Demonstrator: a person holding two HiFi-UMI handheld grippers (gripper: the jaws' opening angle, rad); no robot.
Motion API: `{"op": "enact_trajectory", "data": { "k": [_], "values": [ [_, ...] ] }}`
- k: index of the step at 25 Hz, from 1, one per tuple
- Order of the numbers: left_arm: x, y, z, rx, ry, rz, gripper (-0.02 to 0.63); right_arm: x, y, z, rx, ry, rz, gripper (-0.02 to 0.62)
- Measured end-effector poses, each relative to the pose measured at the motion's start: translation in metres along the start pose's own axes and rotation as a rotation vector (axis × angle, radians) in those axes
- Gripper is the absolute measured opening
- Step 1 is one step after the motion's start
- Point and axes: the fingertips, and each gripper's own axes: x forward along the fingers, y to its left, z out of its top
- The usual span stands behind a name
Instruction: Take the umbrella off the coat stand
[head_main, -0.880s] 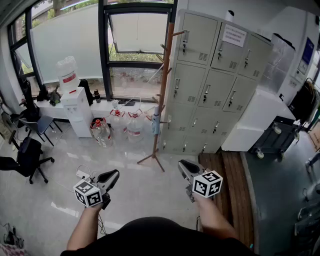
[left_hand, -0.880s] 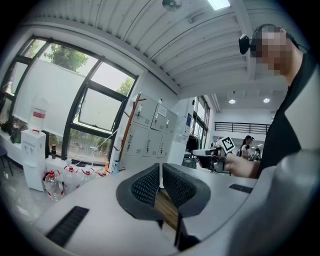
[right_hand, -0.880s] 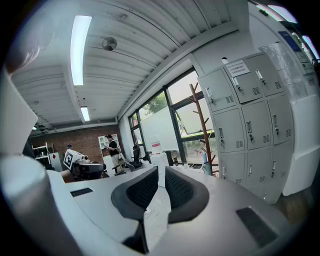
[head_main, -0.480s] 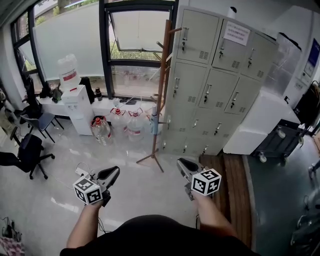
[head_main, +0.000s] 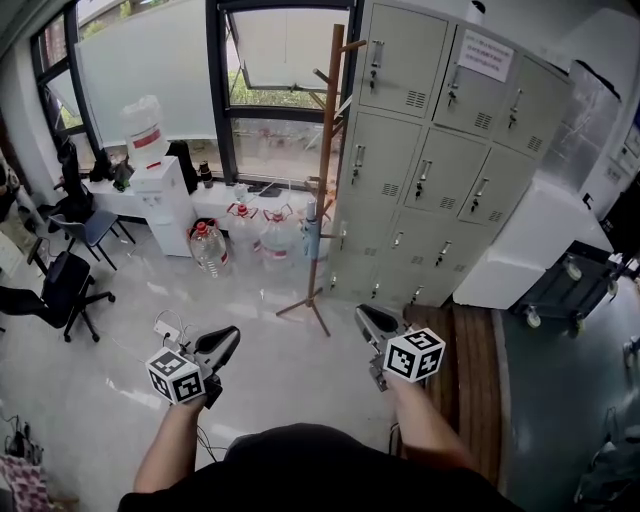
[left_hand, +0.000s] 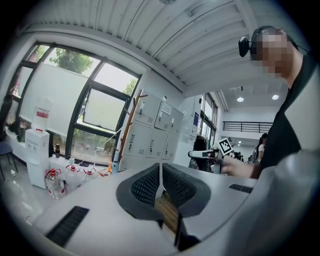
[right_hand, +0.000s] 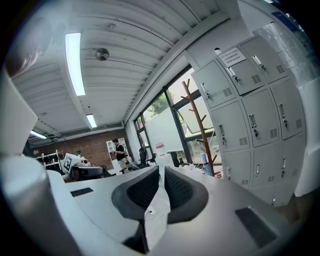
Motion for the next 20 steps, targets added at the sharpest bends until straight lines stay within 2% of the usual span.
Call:
{"op": "enact_trajectory", "data": {
  "k": [3,11,16,20],
  "values": [
    [0.003,0.003,-0.002,-0.018,-0.004,0.014,0.026,0.002,-0.009,-0.004,0.010,-0.004,0.008,0.048],
    [0.022,0.008,-0.007,-0.025,0.014,-0.013,0.026,0.006,-0.025,-0.025,0.042,0.005,-0.002,0.048],
    [0.044,0.016,0.000,-0.023,0.006,-0.049,0.026,0.011,-0.034,-0.038,0.021,0.051,-0.032,0.020],
    [0.064,0.028,0.007,-0.011,0.014,-0.081,0.026,0.025,-0.046,-0.031,0.034,0.054,-0.052,0.020]
  ]
}}
